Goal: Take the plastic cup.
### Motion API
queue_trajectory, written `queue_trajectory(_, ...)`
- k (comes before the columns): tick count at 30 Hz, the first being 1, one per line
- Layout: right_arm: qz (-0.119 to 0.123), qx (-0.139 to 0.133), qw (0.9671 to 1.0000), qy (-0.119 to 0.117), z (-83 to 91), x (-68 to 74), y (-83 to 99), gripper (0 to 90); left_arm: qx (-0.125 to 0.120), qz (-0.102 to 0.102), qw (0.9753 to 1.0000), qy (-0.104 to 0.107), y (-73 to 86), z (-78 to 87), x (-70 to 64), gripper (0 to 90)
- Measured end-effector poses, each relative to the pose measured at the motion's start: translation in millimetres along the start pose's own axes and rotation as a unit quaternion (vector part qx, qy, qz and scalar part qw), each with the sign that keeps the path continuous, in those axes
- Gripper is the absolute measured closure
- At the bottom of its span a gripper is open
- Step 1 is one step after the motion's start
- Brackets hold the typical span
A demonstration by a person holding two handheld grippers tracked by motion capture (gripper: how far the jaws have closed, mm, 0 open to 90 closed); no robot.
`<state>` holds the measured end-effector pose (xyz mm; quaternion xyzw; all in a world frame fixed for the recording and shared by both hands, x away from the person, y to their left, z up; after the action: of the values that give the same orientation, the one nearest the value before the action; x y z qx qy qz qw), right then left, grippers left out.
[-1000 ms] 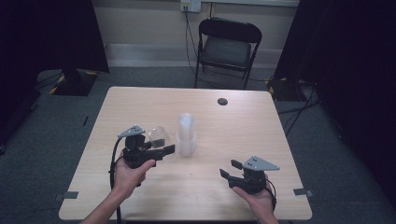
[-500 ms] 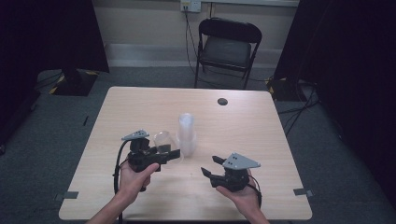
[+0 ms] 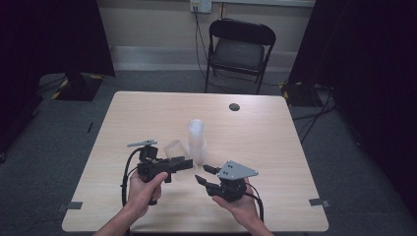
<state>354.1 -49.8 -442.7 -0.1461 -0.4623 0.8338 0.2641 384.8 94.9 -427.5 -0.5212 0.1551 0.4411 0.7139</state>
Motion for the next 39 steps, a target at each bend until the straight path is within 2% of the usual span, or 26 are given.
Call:
queue_trajectory(5, 0.009, -0.006, 0.9999, 0.007, 0.1, 1.5, 1.3, 61.8, 0.002, 0.005, 1.0, 0.004, 1.1, -1.4, 0.3, 39.8)
queue_trajectory(6, 0.015, -0.017, 0.9997, 0.009, 2.4, 2.4, 0.7, 63.2, 0.001, 0.008, 0.9999, 0.01, 1.6, -2.5, -0.1, 39.8)
queue_trajectory(9, 0.021, -0.027, 0.9993, 0.016, 4.2, 2.3, -0.8, 65.3, 0.007, 0.017, 0.9996, 0.019, 3.7, -4.5, -0.1, 39.9)
queue_trajectory(16, 0.035, -0.034, 0.9986, 0.023, 3.1, 5.3, -2.6, 69.3, 0.012, 0.028, 0.999, 0.033, 6.1, -7.9, -1.4, 39.8)
queue_trajectory(18, 0.04, -0.032, 0.9984, 0.023, 1.9, 5.5, -3.0, 69.4, 0.016, 0.034, 0.9983, 0.044, 6.7, -9.0, -2.8, 39.8)
queue_trajectory(23, 0.047, -0.04, 0.9976, 0.032, -0.9, 5.0, -5.2, 69.5, 0.017, 0.038, 0.9977, 0.053, 6.7, -9.6, -4.4, 39.8)
queue_trajectory(25, 0.052, -0.044, 0.9971, 0.035, -2.0, 5.7, -6.7, 69.4, 0.014, 0.048, 0.9965, 0.066, 7.0, -10.9, -6.7, 39.8)
queue_trajectory(29, 0.059, -0.054, 0.9958, 0.045, -3.3, 6.9, -9.1, 69.5, 0.017, 0.05, 0.9956, 0.077, 7.6, -11.7, -9.6, 39.8)
queue_trajectory(39, 0.05, -0.095, 0.9923, 0.061, -6.8, 5.3, -13.7, 71.3, 0.024, 0.06, 0.9926, 0.103, 10.9, -17.5, -21.3, 39.4)
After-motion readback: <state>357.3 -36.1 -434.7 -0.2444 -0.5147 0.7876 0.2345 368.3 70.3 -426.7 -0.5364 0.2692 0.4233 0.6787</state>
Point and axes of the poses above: each handheld gripper's, and its own axes: z roughly backward along the jaws, y roughly out of its underside, x roughly to its left, the point moved 7 cm from there along -z, roughly forward along the jaws, and after that the axes turned 10 degrees about x, right-handed, at the moved point
